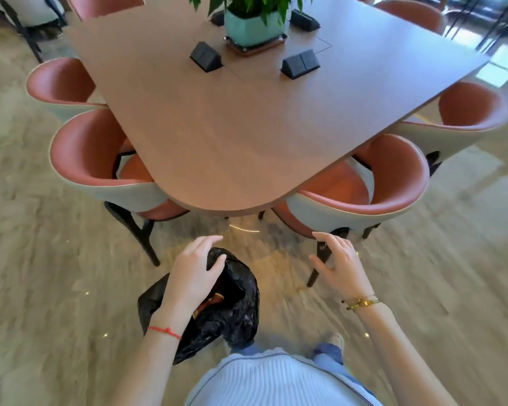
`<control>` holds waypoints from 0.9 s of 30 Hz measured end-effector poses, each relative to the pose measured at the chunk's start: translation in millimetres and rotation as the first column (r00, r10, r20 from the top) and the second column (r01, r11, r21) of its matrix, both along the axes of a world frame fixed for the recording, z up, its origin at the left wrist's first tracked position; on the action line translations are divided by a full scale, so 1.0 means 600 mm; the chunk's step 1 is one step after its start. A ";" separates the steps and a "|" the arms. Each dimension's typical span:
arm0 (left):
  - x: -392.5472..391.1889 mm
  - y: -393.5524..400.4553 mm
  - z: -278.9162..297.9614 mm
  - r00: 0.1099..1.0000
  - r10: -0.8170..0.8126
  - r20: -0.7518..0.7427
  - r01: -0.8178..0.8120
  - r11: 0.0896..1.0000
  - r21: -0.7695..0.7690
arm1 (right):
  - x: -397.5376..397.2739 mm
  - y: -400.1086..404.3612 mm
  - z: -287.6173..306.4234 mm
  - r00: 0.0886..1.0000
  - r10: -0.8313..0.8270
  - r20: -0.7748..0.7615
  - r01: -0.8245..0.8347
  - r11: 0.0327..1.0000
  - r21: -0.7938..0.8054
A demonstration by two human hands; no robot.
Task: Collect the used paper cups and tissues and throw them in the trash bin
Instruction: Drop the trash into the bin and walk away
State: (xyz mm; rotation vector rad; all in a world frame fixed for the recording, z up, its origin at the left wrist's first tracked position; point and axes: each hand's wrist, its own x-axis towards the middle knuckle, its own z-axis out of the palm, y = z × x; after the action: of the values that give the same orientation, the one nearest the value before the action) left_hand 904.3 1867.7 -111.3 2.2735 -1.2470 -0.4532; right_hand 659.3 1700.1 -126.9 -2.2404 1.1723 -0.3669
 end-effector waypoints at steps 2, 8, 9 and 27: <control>-0.044 -0.047 0.008 0.997 -0.079 0.010 0.079 0.997 -0.013 | -0.063 -0.010 0.004 0.998 -0.069 -0.001 0.069 0.998 -0.004; -0.211 -0.188 0.027 0.959 -0.283 0.028 0.285 0.956 -0.069 | -0.262 -0.045 0.019 0.966 -0.259 0.007 0.259 0.966 -0.007; -0.235 -0.207 0.030 0.953 -0.302 0.022 0.303 0.950 -0.075 | -0.288 -0.050 0.021 0.962 -0.274 0.005 0.274 0.962 -0.015; -0.704 -0.602 0.055 0.605 -0.796 -0.011 0.789 0.601 -0.124 | -0.749 -0.176 0.038 0.605 -0.792 0.082 0.796 0.604 -0.037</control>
State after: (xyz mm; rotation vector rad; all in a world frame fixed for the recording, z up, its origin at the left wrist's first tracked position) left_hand 482.0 1506.7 -78.3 1.4605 -2.1711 -0.7328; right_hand 210.1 1594.7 -104.1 -1.5899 2.1249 -0.8203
